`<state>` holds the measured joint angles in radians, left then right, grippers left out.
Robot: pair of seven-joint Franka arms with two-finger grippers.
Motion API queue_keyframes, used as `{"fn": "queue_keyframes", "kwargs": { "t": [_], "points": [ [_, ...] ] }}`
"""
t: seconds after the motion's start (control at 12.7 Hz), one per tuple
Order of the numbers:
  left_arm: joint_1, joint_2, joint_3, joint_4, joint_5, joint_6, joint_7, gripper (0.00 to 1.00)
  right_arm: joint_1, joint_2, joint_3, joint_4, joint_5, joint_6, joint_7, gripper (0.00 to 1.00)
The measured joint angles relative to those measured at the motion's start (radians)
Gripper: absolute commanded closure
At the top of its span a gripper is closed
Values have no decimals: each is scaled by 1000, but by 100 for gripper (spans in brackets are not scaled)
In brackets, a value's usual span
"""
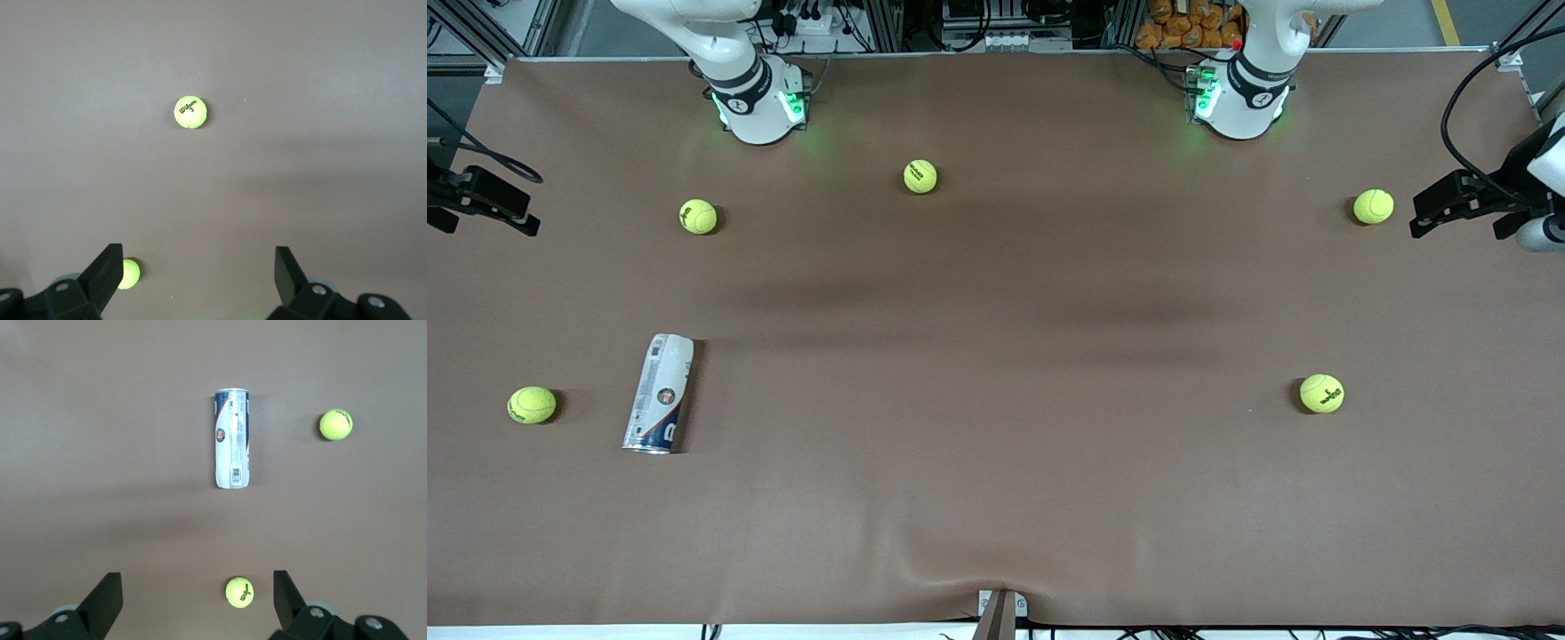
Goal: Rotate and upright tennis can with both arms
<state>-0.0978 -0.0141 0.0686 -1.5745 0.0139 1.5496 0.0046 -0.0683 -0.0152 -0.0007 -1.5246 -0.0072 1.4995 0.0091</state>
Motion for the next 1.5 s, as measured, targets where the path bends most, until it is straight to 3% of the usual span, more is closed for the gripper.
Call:
{"fn": "queue_keyframes", "kwargs": {
  "t": [0.87, 1.1, 1.5],
  "points": [
    [3, 0, 0, -1, 0, -1, 0, 0, -3, 22, 3, -12, 0, -15, 5, 0],
    [4, 1, 0, -4, 0, -2, 0, 0, -6, 132, 2, -25, 0, 3, 5, 0],
    [5, 1, 0, -6, 0, -2, 0, 0, -13, 384, 2, -42, 0, 215, 4, 0]
  ]
}}
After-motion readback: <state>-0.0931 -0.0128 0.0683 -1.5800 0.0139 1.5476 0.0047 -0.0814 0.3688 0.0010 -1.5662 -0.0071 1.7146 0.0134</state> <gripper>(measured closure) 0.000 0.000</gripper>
